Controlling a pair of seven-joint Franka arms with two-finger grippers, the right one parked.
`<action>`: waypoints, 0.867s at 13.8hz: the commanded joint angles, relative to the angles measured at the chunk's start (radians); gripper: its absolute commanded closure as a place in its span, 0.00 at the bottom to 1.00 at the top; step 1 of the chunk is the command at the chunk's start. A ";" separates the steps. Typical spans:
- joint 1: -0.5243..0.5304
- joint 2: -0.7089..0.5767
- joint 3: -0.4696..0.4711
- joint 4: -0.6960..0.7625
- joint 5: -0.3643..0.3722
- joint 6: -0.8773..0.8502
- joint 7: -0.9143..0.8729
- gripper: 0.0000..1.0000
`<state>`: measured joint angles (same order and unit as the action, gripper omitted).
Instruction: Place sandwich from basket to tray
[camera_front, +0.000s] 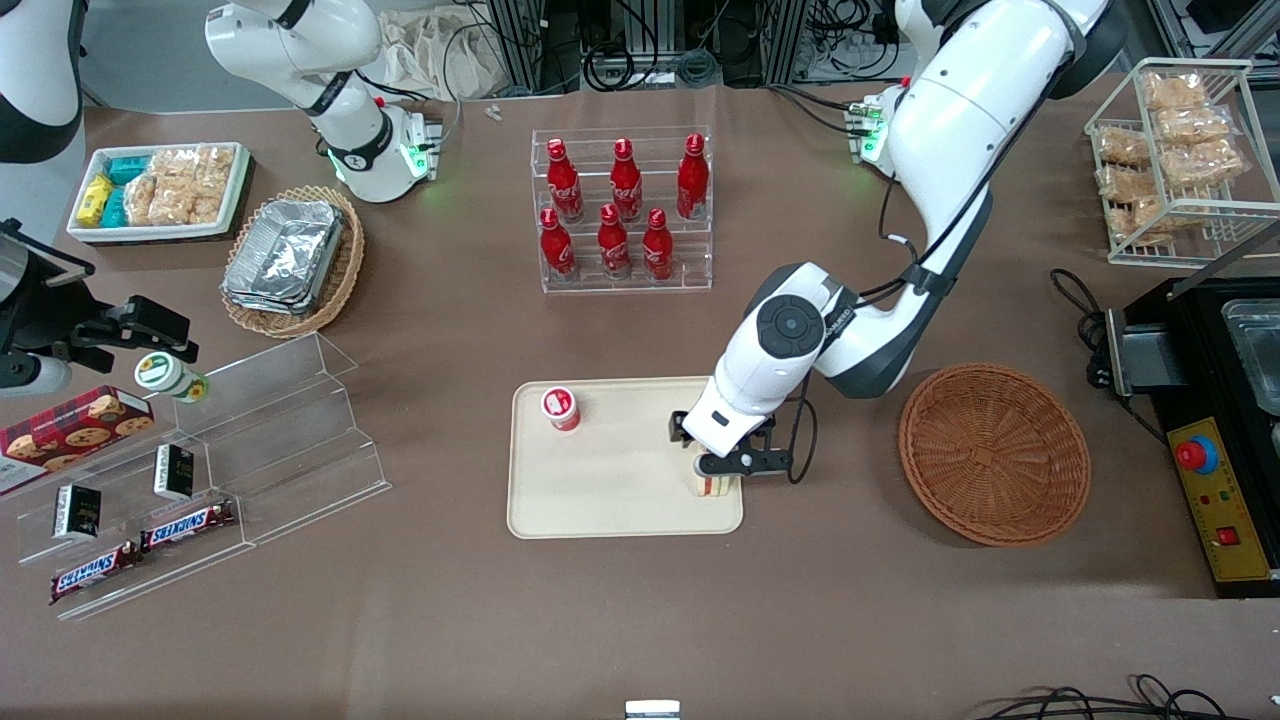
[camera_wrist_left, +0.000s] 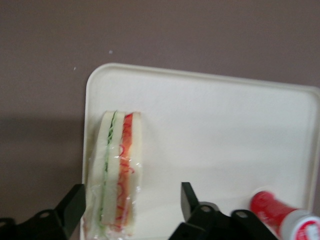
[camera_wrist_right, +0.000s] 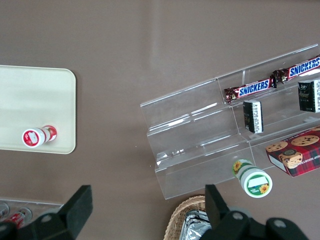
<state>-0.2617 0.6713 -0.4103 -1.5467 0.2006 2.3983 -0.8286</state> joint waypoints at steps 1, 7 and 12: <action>-0.005 -0.108 0.008 0.013 0.019 -0.144 -0.058 0.00; 0.131 -0.378 0.005 0.028 -0.116 -0.606 0.257 0.00; 0.205 -0.525 0.115 0.100 -0.159 -0.957 0.472 0.00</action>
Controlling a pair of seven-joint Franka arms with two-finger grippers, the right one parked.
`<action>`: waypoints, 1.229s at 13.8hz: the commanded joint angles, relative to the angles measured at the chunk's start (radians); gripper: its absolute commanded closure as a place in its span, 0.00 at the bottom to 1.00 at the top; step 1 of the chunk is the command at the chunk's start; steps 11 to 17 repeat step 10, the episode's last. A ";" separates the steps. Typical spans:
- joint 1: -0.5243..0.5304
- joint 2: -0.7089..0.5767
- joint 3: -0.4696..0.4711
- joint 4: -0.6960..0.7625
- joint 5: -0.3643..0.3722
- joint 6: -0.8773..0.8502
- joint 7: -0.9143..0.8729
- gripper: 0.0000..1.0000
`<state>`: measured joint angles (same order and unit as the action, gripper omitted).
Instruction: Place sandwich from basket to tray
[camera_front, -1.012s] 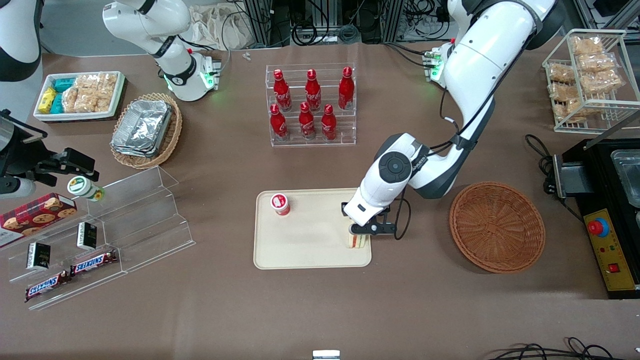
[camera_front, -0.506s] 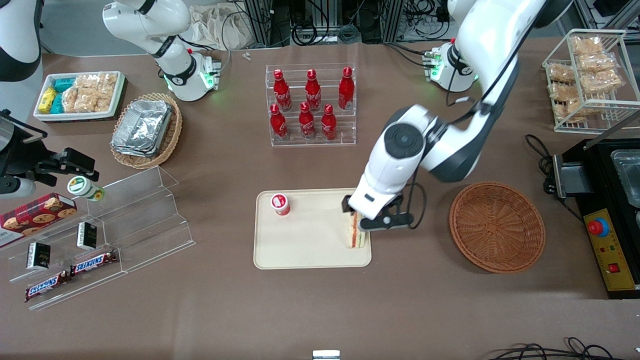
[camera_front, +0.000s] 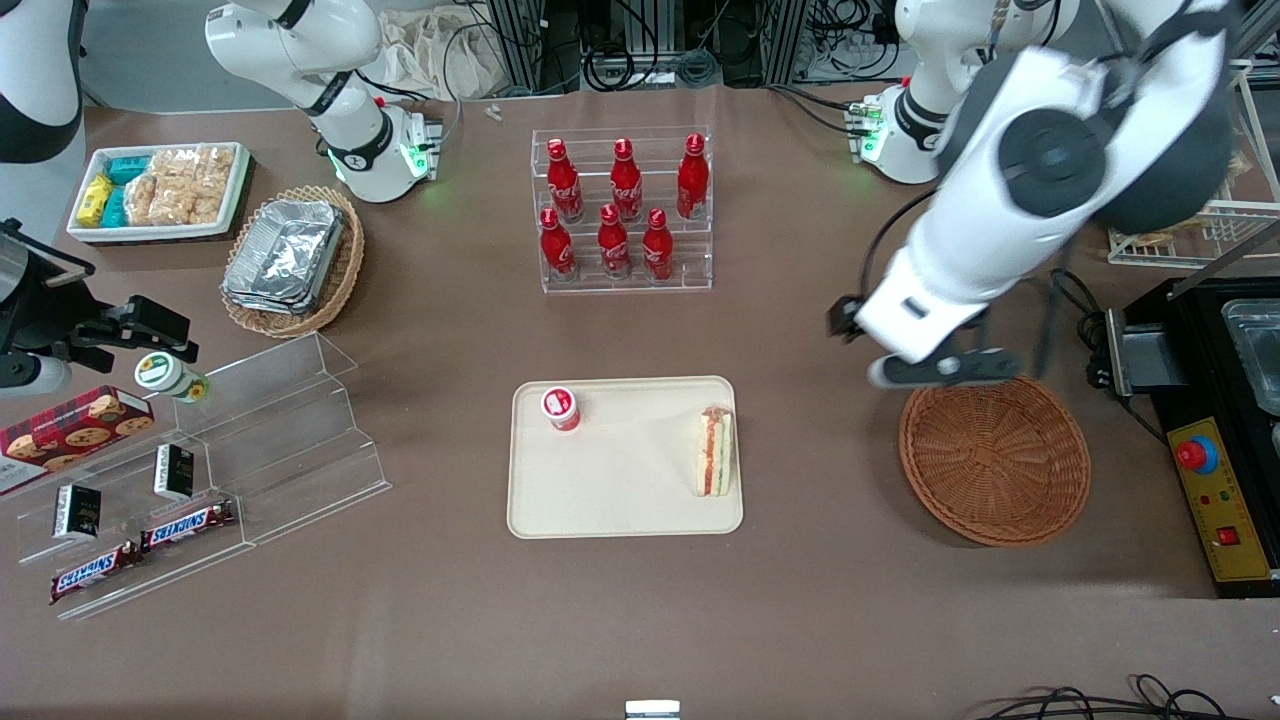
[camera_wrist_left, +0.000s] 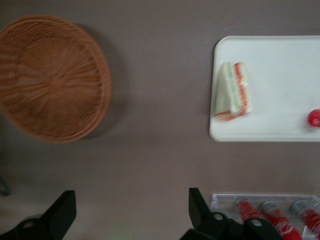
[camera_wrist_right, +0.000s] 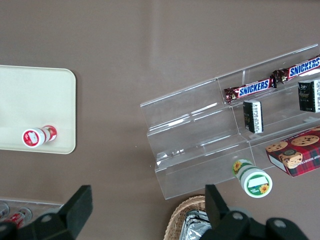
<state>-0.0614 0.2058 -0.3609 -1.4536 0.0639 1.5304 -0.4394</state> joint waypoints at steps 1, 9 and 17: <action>0.005 -0.098 0.132 0.004 -0.042 -0.126 0.172 0.00; -0.006 -0.215 0.312 -0.030 -0.065 -0.236 0.392 0.00; -0.008 -0.209 0.309 -0.030 -0.061 -0.237 0.392 0.00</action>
